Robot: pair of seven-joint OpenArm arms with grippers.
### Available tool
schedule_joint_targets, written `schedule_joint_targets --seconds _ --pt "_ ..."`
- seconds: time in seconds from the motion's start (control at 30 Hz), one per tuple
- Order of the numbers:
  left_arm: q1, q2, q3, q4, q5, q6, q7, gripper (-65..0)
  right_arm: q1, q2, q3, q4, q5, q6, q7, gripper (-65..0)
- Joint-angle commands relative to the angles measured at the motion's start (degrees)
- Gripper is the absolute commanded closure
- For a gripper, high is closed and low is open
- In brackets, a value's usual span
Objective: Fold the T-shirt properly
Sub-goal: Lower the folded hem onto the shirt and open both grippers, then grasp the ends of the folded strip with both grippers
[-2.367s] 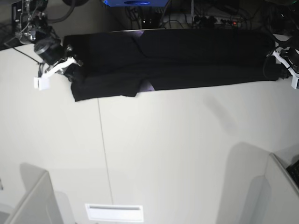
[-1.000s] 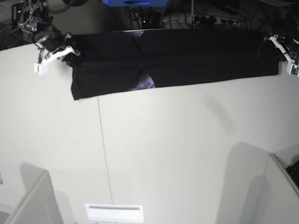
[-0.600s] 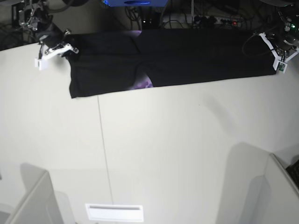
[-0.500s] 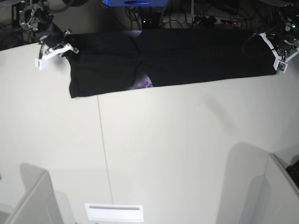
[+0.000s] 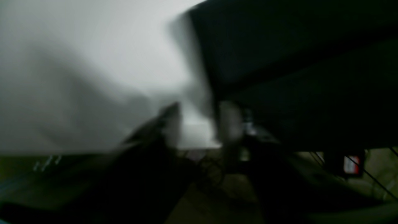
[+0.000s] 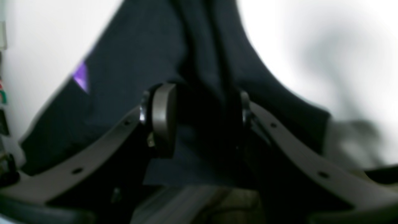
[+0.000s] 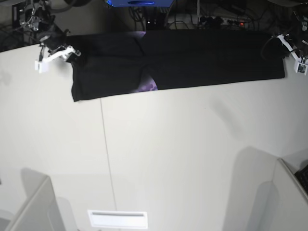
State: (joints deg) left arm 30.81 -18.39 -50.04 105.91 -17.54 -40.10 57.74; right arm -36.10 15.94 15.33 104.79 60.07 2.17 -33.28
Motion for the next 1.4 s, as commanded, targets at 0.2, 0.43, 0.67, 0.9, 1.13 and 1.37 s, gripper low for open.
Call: schedule_joint_targets --seconds 0.2,0.43,0.67,0.9,1.13,1.37 --pt "-0.17 -1.08 -7.85 2.62 -1.67 0.10 -0.46 -37.4 -0.17 -2.36 5.81 6.46 0.81 1.56 0.44 -25.1" --pt "-1.66 -0.38 -6.53 2.97 -11.51 0.10 -0.37 0.0 5.11 -2.36 -1.31 4.88 0.63 10.70 0.18 -6.0" --pt "-7.99 4.99 -1.78 -1.16 2.20 0.10 -0.46 0.0 10.91 -2.36 -2.01 -7.34 0.63 10.70 -3.16 0.0" --pt "-10.37 6.13 7.10 -4.24 11.96 0.10 -0.55 0.0 13.90 -1.83 -2.01 -14.99 0.45 10.70 -3.34 0.0" --pt "-15.64 6.48 12.20 -12.76 17.06 0.10 -0.64 0.0 19.00 -1.83 -2.01 -24.31 0.37 10.70 -3.16 0.0" --pt "-20.21 6.92 14.13 -19.71 20.13 2.95 -8.46 0.0 24.62 -2.19 -1.93 -28.00 -5.70 10.62 -3.16 0.0"
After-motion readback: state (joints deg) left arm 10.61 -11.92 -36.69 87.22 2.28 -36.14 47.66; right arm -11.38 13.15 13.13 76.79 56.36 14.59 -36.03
